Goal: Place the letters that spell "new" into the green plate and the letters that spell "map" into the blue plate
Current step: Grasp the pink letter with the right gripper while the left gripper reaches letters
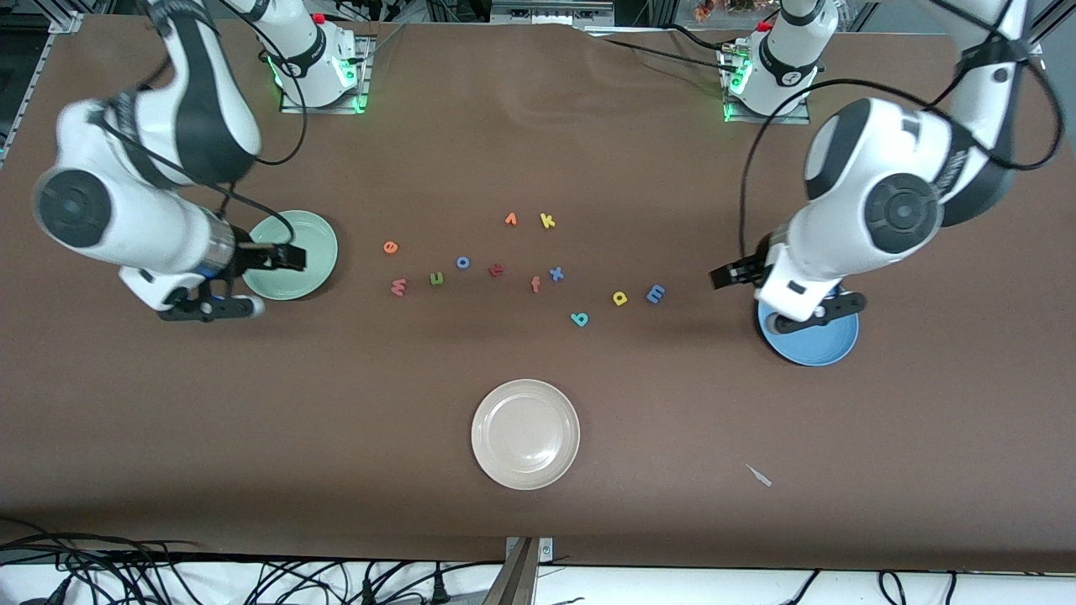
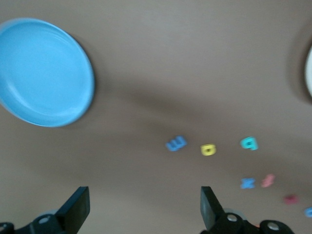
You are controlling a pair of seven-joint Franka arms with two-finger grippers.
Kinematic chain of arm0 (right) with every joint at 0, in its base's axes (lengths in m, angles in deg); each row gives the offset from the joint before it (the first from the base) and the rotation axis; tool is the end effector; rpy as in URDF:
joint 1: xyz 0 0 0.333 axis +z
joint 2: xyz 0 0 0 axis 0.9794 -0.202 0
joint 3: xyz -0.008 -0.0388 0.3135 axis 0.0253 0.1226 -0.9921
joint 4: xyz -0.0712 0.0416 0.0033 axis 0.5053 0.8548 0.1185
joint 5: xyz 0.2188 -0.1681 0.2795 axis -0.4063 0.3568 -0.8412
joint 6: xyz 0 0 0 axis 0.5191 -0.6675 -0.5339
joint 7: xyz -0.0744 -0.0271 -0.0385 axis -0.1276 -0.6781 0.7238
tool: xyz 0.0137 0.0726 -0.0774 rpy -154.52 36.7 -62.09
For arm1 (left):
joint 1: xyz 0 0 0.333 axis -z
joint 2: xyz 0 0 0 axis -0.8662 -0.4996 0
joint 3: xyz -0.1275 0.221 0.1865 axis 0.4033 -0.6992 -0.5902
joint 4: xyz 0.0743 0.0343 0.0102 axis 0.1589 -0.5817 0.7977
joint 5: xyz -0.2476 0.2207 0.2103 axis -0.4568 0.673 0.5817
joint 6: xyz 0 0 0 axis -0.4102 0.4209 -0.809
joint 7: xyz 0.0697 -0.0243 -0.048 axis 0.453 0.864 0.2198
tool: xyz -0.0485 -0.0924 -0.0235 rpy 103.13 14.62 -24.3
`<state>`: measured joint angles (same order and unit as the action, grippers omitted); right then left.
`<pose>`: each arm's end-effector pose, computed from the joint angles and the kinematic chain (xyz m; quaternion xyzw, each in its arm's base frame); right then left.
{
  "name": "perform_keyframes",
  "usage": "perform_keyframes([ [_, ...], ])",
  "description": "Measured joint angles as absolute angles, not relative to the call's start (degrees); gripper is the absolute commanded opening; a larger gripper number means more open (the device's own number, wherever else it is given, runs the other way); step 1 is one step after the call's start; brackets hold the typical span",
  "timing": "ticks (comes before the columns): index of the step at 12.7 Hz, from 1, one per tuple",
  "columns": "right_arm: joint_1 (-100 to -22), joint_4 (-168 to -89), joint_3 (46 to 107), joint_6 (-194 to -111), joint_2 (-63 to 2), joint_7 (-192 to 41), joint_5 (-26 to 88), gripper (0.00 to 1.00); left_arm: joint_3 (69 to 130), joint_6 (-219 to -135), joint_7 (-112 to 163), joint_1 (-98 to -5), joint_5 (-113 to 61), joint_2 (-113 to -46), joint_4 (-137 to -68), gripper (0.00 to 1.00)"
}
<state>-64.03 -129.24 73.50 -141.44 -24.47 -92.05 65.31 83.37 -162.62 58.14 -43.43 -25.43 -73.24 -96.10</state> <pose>0.6011 0.1341 0.3879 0.9941 -0.0030 -0.1081 0.0044 0.6024 -0.2150 0.4173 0.9740 0.1977 -0.1069 0.0266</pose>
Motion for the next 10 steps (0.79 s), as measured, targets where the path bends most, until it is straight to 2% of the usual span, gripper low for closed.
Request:
perform_keyframes([
  [2, -61.26, -134.25, 73.47, -149.49, -25.91, -97.91, 65.3, 1.0, 83.47, -169.49, 67.26, -40.58, -26.09, -75.27, -96.97, 1.0],
  [5, -56.72, -145.32, 73.44, -165.81, -26.24, -106.49, 65.28, 0.99, 83.56, -179.77, 80.29, -34.28, -26.09, -78.93, -99.86, 1.0],
  [7, -52.86, -150.95, 73.42, -173.06, -27.04, -112.54, 65.32, 0.86, 83.56, -186.35, 87.6, -30.87, -26.09, -81.36, -102.05, 1.0],
  [9, -51.03, -152.68, 73.44, -177.38, -28.88, -114.7, 65.32, 0.73, 83.5, -192.42, 95.94, -28.25, -26.07, -83.95, -103.27, 1.0],
  [10, -51.03, -152.71, 73.54, -178.99, -29.85, -114.77, 65.32, 0.73, 83.51, -194.94, 99.6, -27.11, -25.7, -85.33, -103.5, 1.0],
])
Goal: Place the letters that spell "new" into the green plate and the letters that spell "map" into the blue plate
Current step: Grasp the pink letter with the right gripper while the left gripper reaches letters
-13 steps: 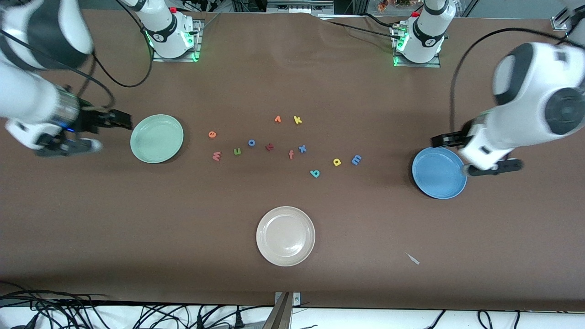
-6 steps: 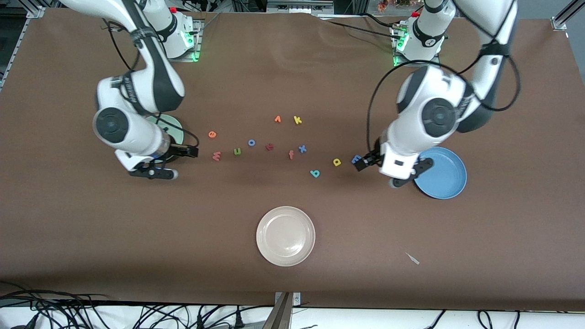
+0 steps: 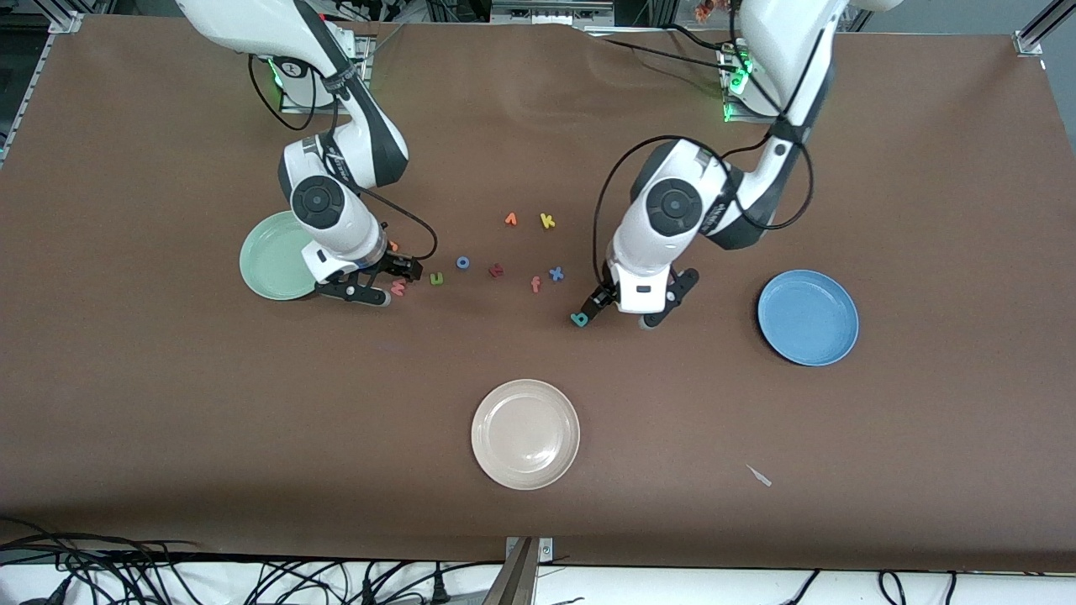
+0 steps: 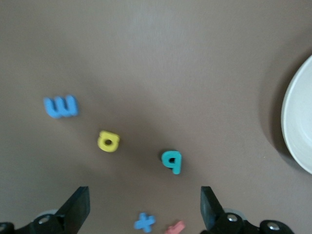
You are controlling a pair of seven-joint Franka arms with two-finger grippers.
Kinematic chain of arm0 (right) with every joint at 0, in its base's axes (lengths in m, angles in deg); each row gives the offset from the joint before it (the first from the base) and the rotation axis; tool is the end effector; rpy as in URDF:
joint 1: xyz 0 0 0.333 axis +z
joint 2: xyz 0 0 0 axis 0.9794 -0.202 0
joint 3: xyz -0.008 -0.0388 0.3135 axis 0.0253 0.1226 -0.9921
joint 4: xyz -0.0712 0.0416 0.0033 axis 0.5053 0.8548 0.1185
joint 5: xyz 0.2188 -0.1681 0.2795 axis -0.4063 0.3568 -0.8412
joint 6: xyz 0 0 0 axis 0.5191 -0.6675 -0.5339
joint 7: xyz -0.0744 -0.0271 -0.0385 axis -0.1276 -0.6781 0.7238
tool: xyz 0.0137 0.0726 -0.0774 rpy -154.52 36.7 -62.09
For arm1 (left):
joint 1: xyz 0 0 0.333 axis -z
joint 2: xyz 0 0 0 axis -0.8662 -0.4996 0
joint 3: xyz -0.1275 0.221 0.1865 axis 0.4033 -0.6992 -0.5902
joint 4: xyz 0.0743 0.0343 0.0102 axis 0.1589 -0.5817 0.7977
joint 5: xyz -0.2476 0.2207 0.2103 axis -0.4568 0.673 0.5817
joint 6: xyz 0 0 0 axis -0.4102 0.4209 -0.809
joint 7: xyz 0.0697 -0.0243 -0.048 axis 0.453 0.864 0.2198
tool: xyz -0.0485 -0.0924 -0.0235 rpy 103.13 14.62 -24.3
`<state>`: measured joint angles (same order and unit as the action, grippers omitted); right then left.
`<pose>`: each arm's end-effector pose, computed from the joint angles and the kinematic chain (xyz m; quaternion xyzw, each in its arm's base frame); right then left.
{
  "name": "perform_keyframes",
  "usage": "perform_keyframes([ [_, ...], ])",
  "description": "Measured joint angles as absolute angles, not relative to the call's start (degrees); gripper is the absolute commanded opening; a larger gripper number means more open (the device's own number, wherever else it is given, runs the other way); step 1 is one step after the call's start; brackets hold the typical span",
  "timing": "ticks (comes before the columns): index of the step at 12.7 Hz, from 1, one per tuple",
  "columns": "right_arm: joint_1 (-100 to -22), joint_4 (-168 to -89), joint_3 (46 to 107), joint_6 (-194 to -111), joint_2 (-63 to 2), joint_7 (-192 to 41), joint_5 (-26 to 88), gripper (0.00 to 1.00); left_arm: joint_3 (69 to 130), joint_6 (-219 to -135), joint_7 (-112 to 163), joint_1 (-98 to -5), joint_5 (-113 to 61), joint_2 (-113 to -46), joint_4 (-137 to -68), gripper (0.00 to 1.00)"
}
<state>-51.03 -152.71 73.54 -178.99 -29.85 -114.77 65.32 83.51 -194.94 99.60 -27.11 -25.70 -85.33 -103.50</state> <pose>0.5114 0.2380 0.2105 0.9947 -0.0982 -0.0303 0.0092 0.5494 -0.3872 0.2656 0.8979 0.4344 -0.0384 0.0602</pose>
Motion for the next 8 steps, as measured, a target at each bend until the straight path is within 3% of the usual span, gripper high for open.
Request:
perform_keyframes([
  [6, -51.13, -152.71, 74.1, -183.25, -32.89, -119.81, 65.32, 0.7, 83.47, -202.13, 117.69, -22.4, -16.98, -91.79, -103.61, 1.0],
  [7, -51.13, -152.71, 74.1, -183.77, -33.23, -120.1, 65.32, 0.66, 83.46, -202.83, 118.42, -22.12, -16.71, -92.45, -103.59, 1.0],
  [8, -51.12, -152.71, 74.09, -184.3, -33.6, -120.17, 65.32, 0.55, 83.44, -204.06, 118.69, -22.02, -16.69, -93.12, -103.59, 1.0],
])
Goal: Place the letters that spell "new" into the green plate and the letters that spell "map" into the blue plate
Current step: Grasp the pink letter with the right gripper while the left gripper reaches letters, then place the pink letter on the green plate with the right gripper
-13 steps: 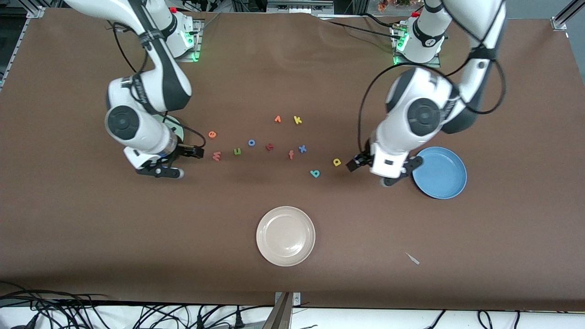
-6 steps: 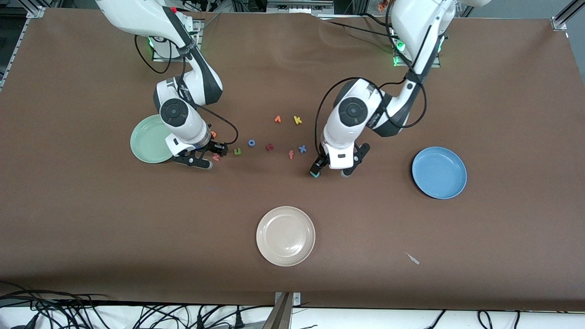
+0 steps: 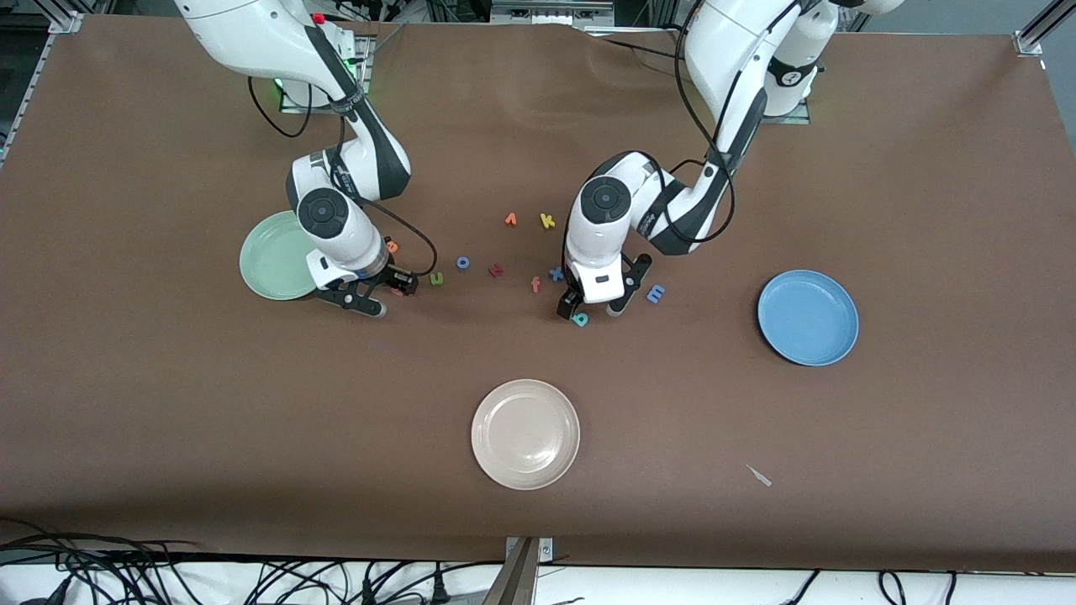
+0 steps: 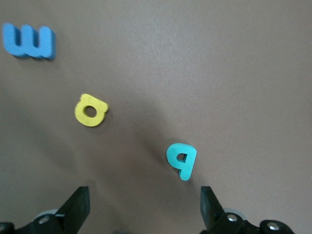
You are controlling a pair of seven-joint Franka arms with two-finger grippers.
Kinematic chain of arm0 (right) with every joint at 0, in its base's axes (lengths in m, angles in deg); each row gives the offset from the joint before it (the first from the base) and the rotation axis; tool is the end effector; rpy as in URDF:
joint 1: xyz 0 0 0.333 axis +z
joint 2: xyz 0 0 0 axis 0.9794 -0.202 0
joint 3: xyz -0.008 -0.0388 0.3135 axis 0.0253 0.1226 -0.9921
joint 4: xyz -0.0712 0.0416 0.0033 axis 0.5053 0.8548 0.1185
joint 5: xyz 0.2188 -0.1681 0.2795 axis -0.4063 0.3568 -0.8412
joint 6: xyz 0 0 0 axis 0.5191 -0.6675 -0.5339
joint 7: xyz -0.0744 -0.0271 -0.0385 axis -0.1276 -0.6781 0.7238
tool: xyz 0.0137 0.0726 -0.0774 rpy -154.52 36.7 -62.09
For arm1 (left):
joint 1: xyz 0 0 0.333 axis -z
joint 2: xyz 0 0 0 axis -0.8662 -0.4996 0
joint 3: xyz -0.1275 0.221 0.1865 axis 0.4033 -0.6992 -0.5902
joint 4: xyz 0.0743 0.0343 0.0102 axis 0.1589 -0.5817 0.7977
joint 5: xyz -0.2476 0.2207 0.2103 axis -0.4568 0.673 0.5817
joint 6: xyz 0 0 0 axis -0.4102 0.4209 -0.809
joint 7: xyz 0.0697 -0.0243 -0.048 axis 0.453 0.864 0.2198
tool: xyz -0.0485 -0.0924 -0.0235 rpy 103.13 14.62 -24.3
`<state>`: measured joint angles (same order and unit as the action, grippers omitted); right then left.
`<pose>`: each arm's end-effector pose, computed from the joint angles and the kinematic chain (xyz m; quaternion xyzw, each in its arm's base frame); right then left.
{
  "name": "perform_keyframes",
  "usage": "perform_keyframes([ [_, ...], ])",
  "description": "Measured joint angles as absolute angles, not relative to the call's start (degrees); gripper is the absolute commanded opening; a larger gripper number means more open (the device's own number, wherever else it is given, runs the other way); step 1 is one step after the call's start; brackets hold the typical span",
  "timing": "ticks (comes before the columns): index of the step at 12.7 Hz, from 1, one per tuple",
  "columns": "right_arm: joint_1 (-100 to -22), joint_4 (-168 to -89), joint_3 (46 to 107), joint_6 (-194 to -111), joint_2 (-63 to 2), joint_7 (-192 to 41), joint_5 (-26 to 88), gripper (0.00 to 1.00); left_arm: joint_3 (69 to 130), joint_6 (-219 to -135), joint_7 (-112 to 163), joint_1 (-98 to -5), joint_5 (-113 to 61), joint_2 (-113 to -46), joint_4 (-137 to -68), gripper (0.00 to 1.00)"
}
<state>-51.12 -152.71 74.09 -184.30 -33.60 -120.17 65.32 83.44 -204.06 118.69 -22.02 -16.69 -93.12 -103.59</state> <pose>0.5156 0.2320 0.1813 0.9885 -0.1505 -0.0156 0.0074 0.5152 -0.4332 0.1884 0.8667 0.4969 0.0054 0.0427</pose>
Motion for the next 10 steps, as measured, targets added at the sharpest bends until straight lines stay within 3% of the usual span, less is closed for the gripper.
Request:
perform_keyframes([
  [3, -51.12, -152.7, 74.08, -184.88, -34.31, -120.27, 65.32, 0.15, 83.33, -205.75, 118.71, -22.01, -16.68, -94.49, -103.25, 1.0],
  [4, -51.1, -152.56, 73.99, -185.12, -34.27, -120.29, 65.32, 0.07, 83.32, -205.79, 118.68, -22.01, -16.44, -94.84, -102.97, 0.98],
  [7, -51.07, -151.71, 74.43, -182.38, -33.24, -119.25, 65.44, 0.07, 83.32, -205.82, 118.71, -21.99, -13.64, -95.82, -102.29, 0.94],
  [10, -51.15, -149.05, 80.28, -167.31, -26.79, -106.08, 65.46, 0.08, 83.32, -205.82, 118.26, -21.97, -12.67, -96.19, -101.73, 0.87],
])
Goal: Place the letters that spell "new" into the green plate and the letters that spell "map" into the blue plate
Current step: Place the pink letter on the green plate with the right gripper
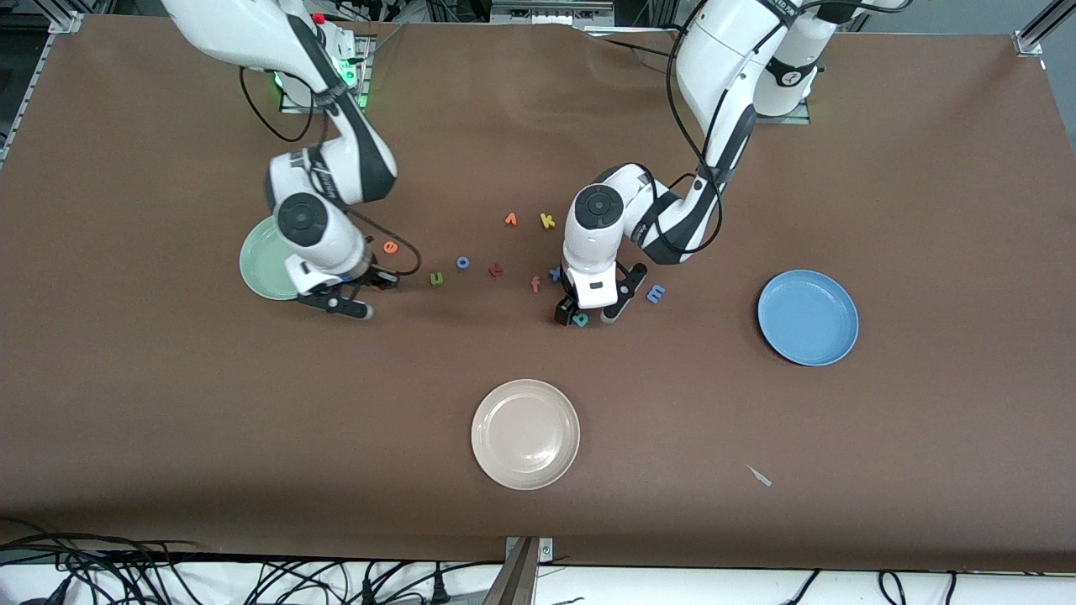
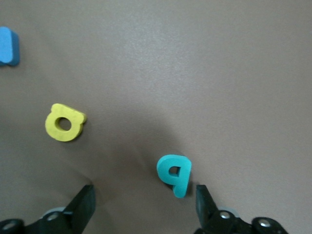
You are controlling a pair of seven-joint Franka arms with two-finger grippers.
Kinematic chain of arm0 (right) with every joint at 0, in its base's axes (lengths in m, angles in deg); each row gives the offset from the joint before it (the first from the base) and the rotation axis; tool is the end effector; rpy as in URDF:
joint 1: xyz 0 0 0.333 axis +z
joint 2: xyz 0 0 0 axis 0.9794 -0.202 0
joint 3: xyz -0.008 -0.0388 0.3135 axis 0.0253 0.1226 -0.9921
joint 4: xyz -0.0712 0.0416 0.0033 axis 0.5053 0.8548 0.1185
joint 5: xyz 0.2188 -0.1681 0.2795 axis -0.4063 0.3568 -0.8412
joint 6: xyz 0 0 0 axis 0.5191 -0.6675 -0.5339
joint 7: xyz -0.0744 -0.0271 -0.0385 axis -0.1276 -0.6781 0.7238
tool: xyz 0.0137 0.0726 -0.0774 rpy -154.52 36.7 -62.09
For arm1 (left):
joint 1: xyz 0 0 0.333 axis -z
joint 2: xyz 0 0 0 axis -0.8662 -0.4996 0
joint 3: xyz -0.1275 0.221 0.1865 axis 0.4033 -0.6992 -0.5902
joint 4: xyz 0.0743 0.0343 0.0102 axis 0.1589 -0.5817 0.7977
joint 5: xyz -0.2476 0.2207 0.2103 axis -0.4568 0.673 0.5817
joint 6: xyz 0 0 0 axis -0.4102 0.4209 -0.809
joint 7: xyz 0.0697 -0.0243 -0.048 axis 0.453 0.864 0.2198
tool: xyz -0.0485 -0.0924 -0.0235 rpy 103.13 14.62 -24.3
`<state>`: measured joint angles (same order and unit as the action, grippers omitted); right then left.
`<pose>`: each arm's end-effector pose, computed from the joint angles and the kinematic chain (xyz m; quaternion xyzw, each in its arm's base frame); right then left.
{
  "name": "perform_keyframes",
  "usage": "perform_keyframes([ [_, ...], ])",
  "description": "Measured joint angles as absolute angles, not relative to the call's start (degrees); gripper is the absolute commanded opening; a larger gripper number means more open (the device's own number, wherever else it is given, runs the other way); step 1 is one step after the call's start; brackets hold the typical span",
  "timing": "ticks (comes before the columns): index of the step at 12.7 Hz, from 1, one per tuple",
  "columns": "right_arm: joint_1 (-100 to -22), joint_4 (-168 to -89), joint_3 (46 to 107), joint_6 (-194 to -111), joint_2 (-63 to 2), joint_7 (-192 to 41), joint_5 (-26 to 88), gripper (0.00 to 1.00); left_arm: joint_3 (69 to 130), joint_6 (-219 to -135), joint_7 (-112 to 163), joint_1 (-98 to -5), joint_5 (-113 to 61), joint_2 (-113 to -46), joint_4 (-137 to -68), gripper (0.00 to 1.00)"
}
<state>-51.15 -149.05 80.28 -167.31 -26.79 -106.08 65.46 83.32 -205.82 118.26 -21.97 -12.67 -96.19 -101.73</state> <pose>0.5409 0.1793 0.2514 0.9944 -0.0774 -0.0632 0.0357 0.5195 -0.4369 0.1684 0.8814 0.4698 0.0268 0.0402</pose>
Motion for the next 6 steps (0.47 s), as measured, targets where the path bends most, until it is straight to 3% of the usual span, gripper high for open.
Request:
perform_keyframes([
  [3, -51.61, -151.44, 88.83, -160.36, -20.14, -90.55, 65.44, 0.08, 83.32, -205.77, 117.05, -21.94, -12.65, -96.61, -100.74, 0.8],
  [6, -51.91, -162.12, 94.5, -170.97, -19.01, -80.83, 65.44, 0.14, 83.32, -204.92, 116.18, -21.93, -12.65, -97.0, -100.16, 0.73],
])
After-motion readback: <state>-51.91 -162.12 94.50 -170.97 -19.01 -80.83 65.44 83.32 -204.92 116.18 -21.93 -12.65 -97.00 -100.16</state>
